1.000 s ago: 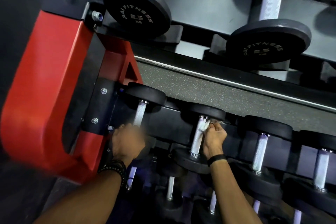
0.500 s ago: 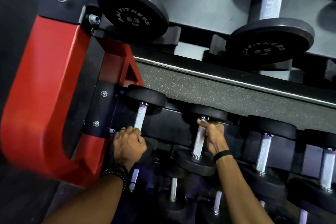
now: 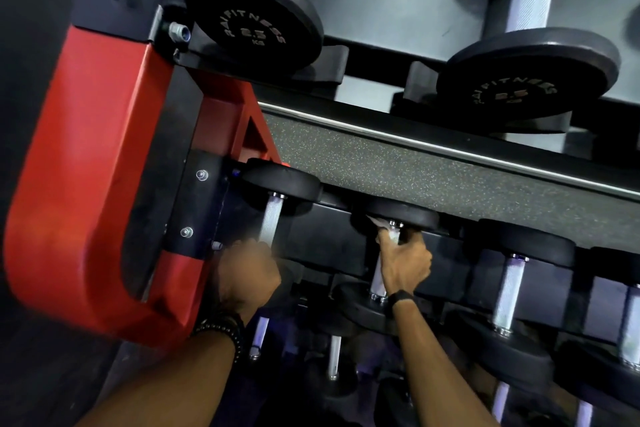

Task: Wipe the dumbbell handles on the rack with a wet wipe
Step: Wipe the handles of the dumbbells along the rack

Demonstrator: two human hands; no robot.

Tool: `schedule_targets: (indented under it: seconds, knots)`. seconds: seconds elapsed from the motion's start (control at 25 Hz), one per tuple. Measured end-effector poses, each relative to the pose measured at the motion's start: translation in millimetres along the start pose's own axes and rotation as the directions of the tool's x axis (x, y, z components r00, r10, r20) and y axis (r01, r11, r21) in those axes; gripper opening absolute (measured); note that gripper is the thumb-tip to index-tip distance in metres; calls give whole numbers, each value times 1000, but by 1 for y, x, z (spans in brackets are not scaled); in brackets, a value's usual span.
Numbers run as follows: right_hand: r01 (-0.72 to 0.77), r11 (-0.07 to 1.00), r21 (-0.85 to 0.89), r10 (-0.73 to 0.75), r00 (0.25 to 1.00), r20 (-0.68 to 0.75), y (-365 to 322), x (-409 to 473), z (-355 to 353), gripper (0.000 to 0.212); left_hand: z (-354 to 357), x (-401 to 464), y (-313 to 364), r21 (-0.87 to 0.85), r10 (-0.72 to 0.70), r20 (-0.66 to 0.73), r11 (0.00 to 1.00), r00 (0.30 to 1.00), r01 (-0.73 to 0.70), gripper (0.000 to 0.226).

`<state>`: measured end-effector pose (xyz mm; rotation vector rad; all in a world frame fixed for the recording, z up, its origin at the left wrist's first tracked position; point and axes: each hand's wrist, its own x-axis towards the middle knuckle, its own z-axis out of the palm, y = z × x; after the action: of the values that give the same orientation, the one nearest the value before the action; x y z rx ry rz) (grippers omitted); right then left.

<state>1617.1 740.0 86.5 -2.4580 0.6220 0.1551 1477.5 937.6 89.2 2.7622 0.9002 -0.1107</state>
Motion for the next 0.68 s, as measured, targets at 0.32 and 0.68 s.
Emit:
schedule_targets:
  seconds: [0.32,0.68]
  knots:
    - [-375,609,698,179,923,340,10,15,14,30,-1,0,2,13,-6,20,1000,1000,6,29]
    - [-274,771,574,291,955,64,-21,4,12,13,-3,0,1,5,21,15,1000,1000,-21,28]
